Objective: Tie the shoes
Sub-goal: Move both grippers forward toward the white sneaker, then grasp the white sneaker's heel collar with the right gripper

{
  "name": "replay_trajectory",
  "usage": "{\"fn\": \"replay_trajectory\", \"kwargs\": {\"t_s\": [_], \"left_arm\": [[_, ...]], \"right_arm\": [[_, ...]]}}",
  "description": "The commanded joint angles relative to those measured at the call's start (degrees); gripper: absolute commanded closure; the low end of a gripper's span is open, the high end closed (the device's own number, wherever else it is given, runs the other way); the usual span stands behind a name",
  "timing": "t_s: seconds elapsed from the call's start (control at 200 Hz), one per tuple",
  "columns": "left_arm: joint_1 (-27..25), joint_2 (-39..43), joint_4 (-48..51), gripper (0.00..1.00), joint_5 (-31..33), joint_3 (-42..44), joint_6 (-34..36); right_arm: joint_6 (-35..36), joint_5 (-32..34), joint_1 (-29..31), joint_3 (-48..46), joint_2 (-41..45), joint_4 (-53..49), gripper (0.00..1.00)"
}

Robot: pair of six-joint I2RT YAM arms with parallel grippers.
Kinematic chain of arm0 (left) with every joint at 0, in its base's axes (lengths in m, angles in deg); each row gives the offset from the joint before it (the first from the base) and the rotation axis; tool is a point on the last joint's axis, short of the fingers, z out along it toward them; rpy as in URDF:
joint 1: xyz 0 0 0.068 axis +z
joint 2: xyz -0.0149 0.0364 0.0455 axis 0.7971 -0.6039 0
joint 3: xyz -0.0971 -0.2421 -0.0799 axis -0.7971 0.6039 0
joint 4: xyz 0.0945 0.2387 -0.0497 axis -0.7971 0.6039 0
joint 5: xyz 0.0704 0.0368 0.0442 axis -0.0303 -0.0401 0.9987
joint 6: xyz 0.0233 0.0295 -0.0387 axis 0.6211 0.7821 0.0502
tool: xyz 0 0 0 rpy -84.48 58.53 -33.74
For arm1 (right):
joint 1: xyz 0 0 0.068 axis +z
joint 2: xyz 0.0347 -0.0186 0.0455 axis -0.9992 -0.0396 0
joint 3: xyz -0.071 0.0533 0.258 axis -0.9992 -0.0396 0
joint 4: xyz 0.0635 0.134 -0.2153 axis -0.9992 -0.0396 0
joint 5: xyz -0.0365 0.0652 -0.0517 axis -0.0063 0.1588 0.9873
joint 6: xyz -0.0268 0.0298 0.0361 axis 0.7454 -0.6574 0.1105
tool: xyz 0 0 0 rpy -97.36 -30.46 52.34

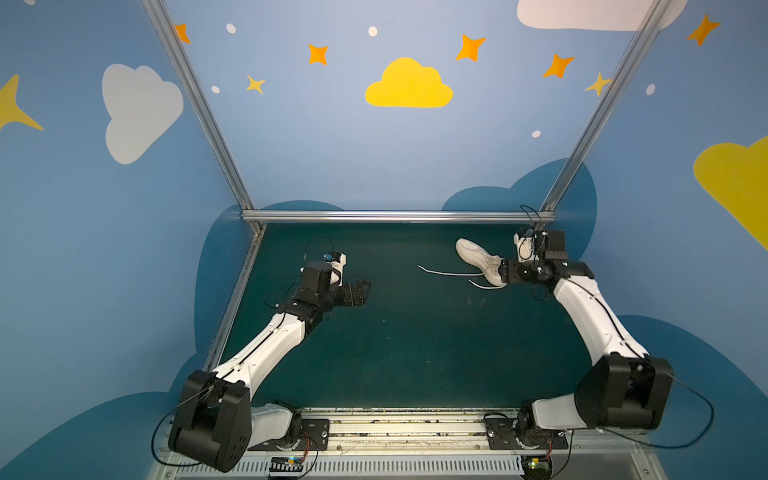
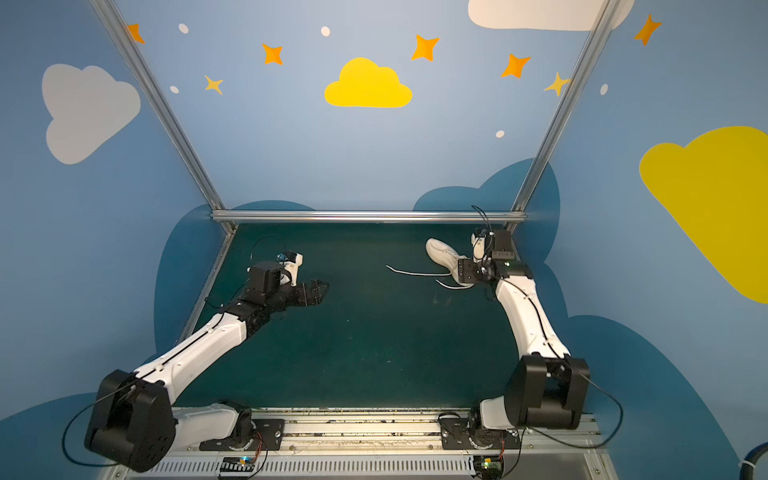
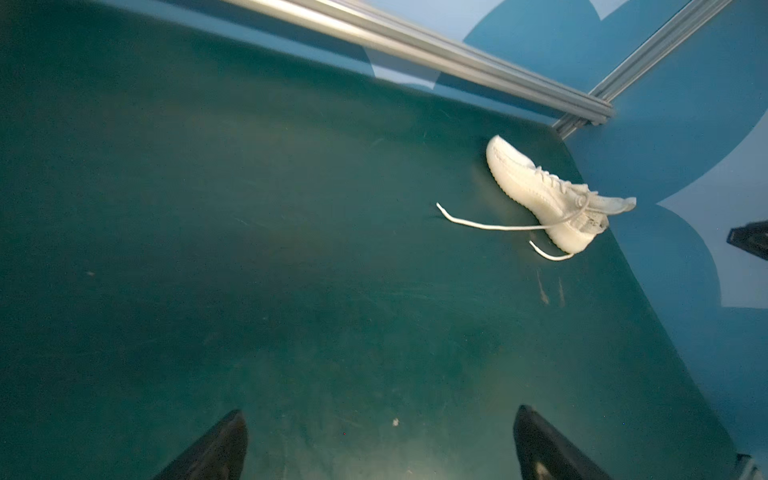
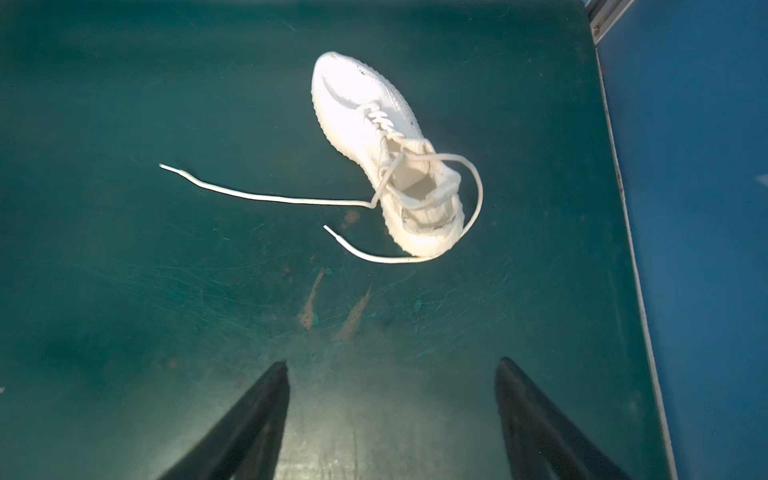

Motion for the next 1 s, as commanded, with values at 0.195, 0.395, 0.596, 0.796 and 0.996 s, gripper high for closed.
{"fn": "replay_trajectory", "kwargs": {"t_s": [0.195, 0.395, 0.596, 0.796, 0.996], "left_arm": [[-3.8, -6.5, -1.7, 0.01, -1.7, -1.0, -3.1], [-4.3, -9.2, -0.8, 0.01, -1.9, -3.5, -2.4], [-4.5, -10.7, -0.5, 0.01, -2.2, -4.5, -2.2], [-4.4, -11.1, -0.1, 0.01, -2.3, -4.6, -2.2], [-4.5, -10.3, 0.4, 0.01, -2.1, -4.4, -2.1]], "right_arm": [[-5.7, 0.9, -2.4, 30.7, -24.3, -25.7, 0.47], [-10.0, -0.5, -4.2, 39.5, -33.0, -27.7, 0.57], [-12.2, -6.1, -5.8, 39.6, -36.0, -25.6, 0.65], [-13.0, -14.7, -6.7, 39.9, -38.5, -25.4, 0.7], [-14.9, -17.7, -7.1, 39.2, -38.5, -24.1, 0.63]]}}
